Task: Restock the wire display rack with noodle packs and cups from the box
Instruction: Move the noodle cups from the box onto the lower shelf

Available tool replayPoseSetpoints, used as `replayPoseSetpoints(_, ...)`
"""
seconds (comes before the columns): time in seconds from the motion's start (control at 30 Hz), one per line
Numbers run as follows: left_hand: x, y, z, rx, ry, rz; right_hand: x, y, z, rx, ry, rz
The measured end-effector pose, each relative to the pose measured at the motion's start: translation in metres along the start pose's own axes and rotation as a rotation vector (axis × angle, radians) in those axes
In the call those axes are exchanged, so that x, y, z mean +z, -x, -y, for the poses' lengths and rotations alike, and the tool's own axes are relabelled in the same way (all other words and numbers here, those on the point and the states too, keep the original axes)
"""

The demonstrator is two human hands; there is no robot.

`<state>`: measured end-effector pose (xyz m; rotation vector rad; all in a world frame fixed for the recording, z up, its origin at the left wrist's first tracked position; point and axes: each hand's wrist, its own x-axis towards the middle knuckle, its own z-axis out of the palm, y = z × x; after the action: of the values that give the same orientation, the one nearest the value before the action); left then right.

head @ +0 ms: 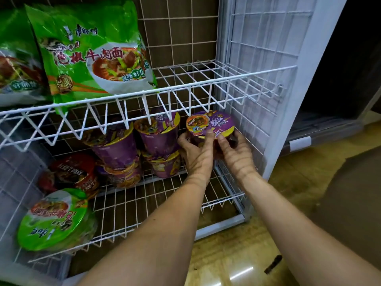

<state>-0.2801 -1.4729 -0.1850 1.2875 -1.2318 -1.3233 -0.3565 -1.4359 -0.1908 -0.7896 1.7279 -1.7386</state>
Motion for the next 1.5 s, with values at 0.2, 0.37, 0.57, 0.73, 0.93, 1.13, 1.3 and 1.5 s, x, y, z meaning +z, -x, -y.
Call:
replayPoseSetpoints(0.2,0.01,-0.002,0.003,0.055,-0.075,-0.095,0.012,-0.01,-0.009,-0.066,0.029,-0.066)
replayPoseSetpoints(0.37,0.013,-0.01,0.012,0.085,-0.057,-0.064,0.017,-0.009,-0.017,-0.04,-0.02,-0.029)
replayPoseSetpoints(0.57,0.01,-0.018,0.02,0.088,-0.139,-0.029,0.023,-0.016,-0.016,0.004,-0.022,0.071)
replayPoseSetpoints(0.73,0.005,-0.025,0.025,0.096,-0.194,-0.015,0.025,-0.019,-0.021,0.051,0.0,0.11)
replayPoseSetpoints(0.93,-0.001,-0.03,0.029,0.082,-0.253,0.091,0.027,-0.015,-0.028,0.103,0.012,0.146)
replayPoseSetpoints(1.13,-0.001,-0.022,0.024,0.104,-0.312,0.064,0.015,-0.008,-0.021,0.159,0.057,0.16)
replayPoseSetpoints(1.3,0.005,-0.003,0.015,0.166,-0.349,0.055,0.001,0.0,-0.01,0.15,0.16,0.134)
replayPoseSetpoints(1.5,0.014,0.025,0.002,0.278,-0.475,0.184,-0.025,0.018,0.014,0.173,0.117,0.144)
